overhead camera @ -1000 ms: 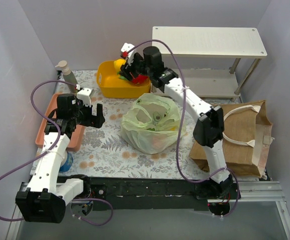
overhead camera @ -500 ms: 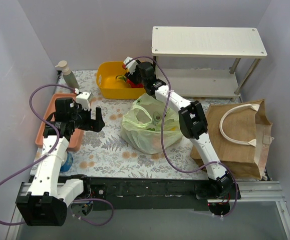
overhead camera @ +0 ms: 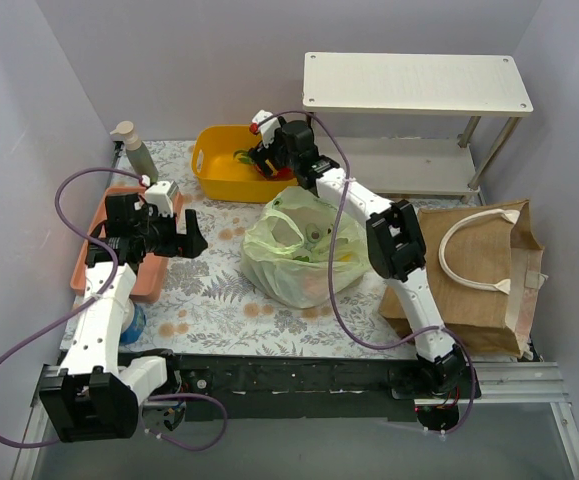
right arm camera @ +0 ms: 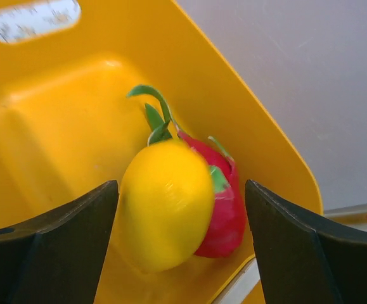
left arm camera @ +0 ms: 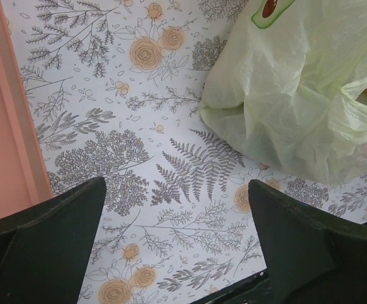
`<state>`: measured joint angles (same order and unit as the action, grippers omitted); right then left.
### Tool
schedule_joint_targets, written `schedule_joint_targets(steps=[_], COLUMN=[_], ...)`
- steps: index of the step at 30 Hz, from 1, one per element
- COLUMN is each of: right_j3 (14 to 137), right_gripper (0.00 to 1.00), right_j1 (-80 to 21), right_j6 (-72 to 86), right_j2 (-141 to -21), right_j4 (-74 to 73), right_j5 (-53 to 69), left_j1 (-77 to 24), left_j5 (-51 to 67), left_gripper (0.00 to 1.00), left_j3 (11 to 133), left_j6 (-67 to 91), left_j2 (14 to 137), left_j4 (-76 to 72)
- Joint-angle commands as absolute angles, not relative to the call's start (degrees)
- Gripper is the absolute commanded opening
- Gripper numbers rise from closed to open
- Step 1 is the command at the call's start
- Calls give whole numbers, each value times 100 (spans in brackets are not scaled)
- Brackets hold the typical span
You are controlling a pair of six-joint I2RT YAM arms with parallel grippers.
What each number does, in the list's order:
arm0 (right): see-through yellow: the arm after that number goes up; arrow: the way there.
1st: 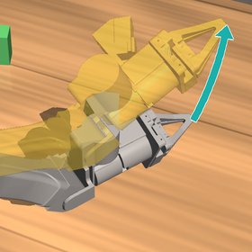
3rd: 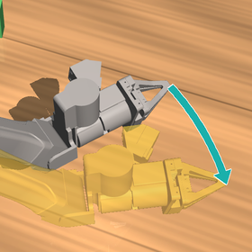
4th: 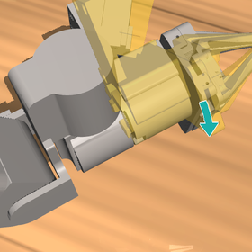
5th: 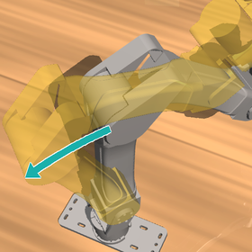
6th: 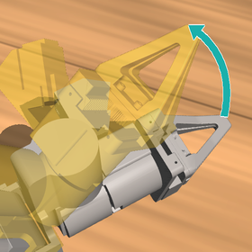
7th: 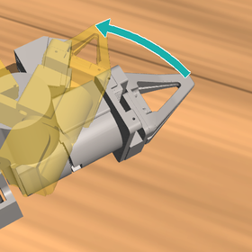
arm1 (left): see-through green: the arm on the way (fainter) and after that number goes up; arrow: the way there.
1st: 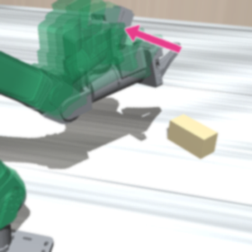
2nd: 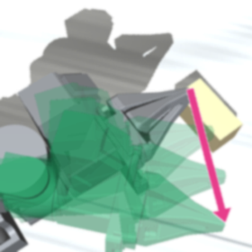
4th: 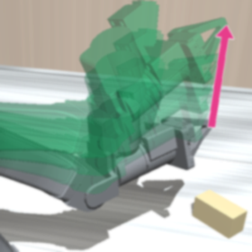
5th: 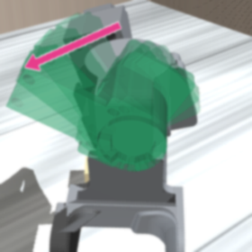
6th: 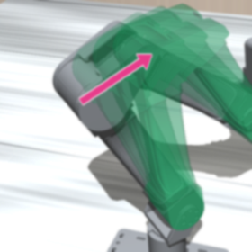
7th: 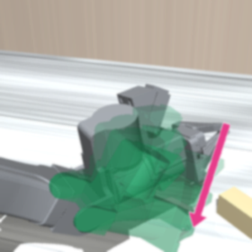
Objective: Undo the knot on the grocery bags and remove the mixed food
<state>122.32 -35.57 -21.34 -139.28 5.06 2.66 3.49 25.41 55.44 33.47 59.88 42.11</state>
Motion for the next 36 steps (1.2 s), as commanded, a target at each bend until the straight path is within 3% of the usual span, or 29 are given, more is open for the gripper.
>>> schedule_joint_targets(steps=[1, 7, 11, 13, 18, 21, 22, 28, 32, 36], right_j3=[12191, 11014, 11259, 10524, 7730, 6480, 6286, 5502, 4924, 4081], right_gripper=[89, 92, 84, 78, 73, 63, 56, 38, 37, 33], right_j1=[-3507, -3533, -3542, -3551, -3542, -3568, -3594, -3876, -3902, -4235], right_j6=[-1442, -1336, -1485, -1599, -2652, -3575, -3795, -3561, -2804, -3558], right_j2=[-12589, -11331, -11189, -10630, -8564, -7220, -7077, -7337, -7594, -7297], right_j4=[502, 440, -727, -1211, -914, -1185, -1308, -1118, -71, -561], right_j5=[737, 1028, 1756, 2282, 2706, 3075, 3146, 2578, 1785, 1863], left_j1=[404, 404, 404, 404, 413, 404, 404, 404, 369, 343], left_j5=[2768, 3049, 3243, 3243, 3400, 3576, 3629, 3911, 3903, 3911], left_gripper=[96, 96, 96, 96, 96, 96, 96, 96, 96, 96], left_j3=[5660, 5967, 6371, 6548, 6399, 6250, 6162, 6196, 6310, 6267], left_j6=[3419, 3506, 3586, 3586, 3753, 3753, 3736, 4007, 3982, 3902], left_j2=[6064, 6687, 7189, 7426, 7567, 7532, 7515, 7787, 7866, 7770], left_j4=[3929, 3516, 3349, 3296, 3015, 2918, 2901, 2646, 2646, 2716])
